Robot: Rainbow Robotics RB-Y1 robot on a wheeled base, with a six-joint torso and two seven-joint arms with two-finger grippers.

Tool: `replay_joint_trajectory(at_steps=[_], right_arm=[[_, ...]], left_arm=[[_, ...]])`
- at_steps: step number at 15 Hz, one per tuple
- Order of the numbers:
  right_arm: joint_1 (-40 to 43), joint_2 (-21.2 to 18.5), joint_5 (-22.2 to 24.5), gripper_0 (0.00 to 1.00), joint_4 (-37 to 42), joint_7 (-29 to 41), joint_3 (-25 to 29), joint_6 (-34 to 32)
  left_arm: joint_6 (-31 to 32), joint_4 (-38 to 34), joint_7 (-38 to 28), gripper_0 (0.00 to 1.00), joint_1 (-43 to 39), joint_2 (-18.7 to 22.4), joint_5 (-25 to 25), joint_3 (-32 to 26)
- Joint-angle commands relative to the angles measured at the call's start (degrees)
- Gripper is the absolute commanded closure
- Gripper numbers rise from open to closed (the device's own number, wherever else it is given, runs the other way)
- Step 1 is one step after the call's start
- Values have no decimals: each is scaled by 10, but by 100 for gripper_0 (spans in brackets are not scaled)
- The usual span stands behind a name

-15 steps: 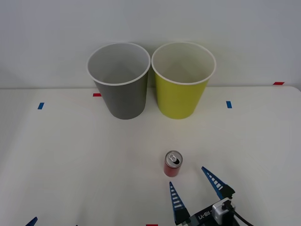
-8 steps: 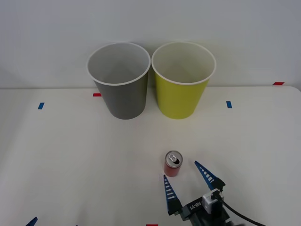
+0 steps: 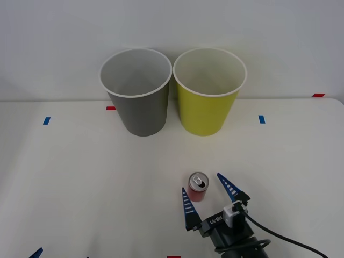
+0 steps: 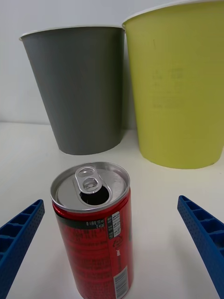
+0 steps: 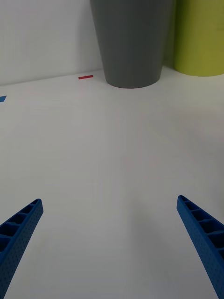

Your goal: Put cans in the gray bin and PET bottles in the light green bin.

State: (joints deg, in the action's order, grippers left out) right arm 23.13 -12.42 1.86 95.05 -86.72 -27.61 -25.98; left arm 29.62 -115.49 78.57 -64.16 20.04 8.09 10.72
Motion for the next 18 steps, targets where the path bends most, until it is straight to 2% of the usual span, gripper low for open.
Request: replay_joint_trajectory(at_steps=[1, 9, 10, 11, 12, 13, 15, 18], right_arm=[[-12, 6, 1, 0, 0, 0, 1, 20], [-21, 12, 2, 0, 0, 0, 8, 30], [-21, 13, 2, 8, 0, 1, 8, 30], [-19, 12, 2, 43, 0, 1, 10, 30], [-19, 13, 2, 62, 0, 1, 10, 30], [-19, 12, 2, 75, 0, 0, 10, 30], [-19, 13, 3, 81, 0, -1, 11, 30], [-19, 13, 3, 84, 0, 0, 11, 30]], left_arm=[[0, 0, 0, 0, 0, 0, 0, 0], [0, 0, 0, 0, 0, 0, 0, 0], [0, 0, 0, 0, 0, 0, 0, 0], [0, 0, 0, 0, 0, 0, 0, 0], [0, 0, 0, 0, 0, 0, 0, 0], [0, 0, 0, 0, 0, 0, 0, 0], [0, 0, 0, 0, 0, 0, 0, 0], [0, 0, 0, 0, 0, 0, 0, 0]])
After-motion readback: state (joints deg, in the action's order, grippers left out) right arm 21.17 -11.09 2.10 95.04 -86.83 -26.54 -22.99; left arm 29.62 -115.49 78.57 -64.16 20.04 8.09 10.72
